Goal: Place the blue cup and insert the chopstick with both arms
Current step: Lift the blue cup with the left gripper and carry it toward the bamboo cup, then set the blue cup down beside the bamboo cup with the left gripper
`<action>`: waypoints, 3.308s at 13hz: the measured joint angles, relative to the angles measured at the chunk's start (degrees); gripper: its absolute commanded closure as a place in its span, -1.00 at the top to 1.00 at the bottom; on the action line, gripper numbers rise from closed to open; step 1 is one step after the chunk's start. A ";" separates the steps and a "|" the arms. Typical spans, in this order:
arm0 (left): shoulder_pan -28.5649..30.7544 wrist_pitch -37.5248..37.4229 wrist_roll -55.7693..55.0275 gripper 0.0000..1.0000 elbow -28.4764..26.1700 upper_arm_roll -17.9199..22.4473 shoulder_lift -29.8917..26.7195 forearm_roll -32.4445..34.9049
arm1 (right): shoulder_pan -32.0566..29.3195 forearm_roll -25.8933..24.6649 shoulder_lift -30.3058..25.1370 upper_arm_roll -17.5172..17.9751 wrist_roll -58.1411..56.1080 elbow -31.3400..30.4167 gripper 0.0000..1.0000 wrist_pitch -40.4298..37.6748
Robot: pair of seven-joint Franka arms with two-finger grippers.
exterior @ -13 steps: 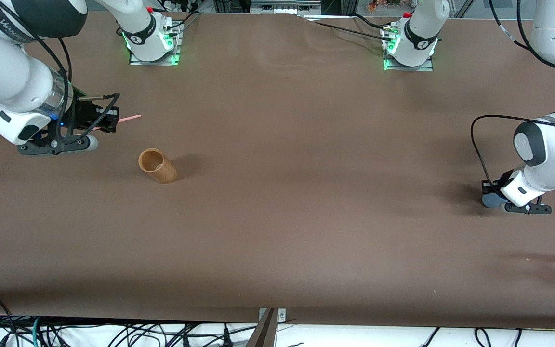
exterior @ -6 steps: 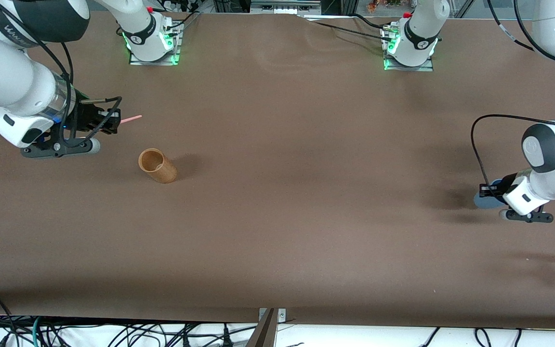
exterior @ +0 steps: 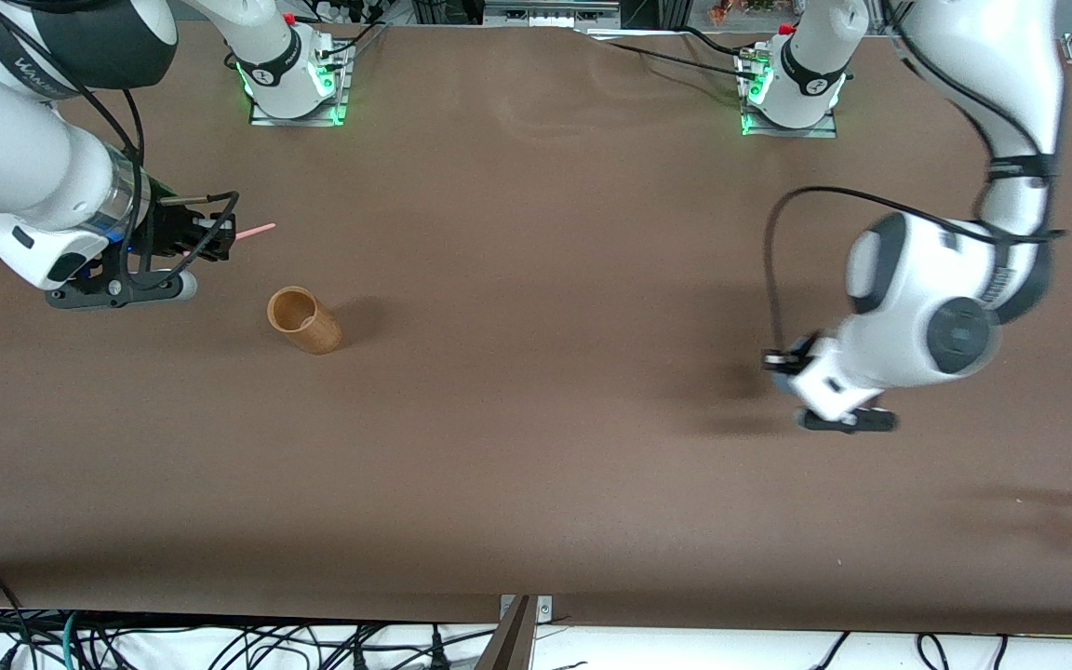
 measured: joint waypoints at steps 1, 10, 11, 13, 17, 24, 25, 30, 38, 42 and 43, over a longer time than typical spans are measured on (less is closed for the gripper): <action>-2.93 -0.14 -4.86 -1.00 0.42 -0.95 0.37 0.00 | 0.00 0.00 0.09 0.00 0.00 0.00 -1.00 0.00; -19.80 0.25 -30.64 -1.00 19.51 -1.72 16.94 -4.77 | 1.03 0.04 0.36 0.06 1.68 0.01 -1.00 0.51; -20.74 1.11 -32.81 -1.00 22.15 -1.72 19.29 -4.77 | 1.28 0.04 0.38 0.10 2.52 0.01 -1.00 1.01; -22.17 3.30 -35.50 -1.00 24.95 -1.71 22.50 -4.77 | 1.92 0.06 0.55 0.19 4.43 0.01 -1.00 2.23; -23.61 7.07 -39.08 -1.00 25.64 -1.70 25.77 -4.77 | 2.82 0.06 1.15 0.26 6.49 0.01 -1.00 3.48; -23.66 7.92 -40.36 1.00 26.28 -1.52 26.60 -4.77 | 5.22 0.07 2.08 0.99 10.87 0.01 -1.00 5.31; -23.64 7.95 -40.53 1.00 26.40 -1.50 26.64 -4.77 | 5.72 0.07 2.11 1.05 11.86 0.01 -1.00 5.37; -22.87 5.10 -41.80 1.00 28.32 -1.20 26.24 -10.88 | 7.26 0.14 2.11 1.09 14.69 0.01 -1.00 5.85; -11.75 -11.42 -31.11 1.00 29.82 -0.74 17.90 -14.12 | 9.63 2.23 4.60 1.26 24.83 -0.05 -1.00 14.51; 0.05 -19.99 -11.20 1.00 29.84 0.48 13.82 -13.93 | 15.09 2.27 9.68 1.40 37.37 -0.03 -1.00 27.50; 2.48 -20.89 -5.77 1.00 29.78 0.85 13.16 -13.16 | 16.67 2.27 11.15 1.42 40.99 0.10 -1.00 30.61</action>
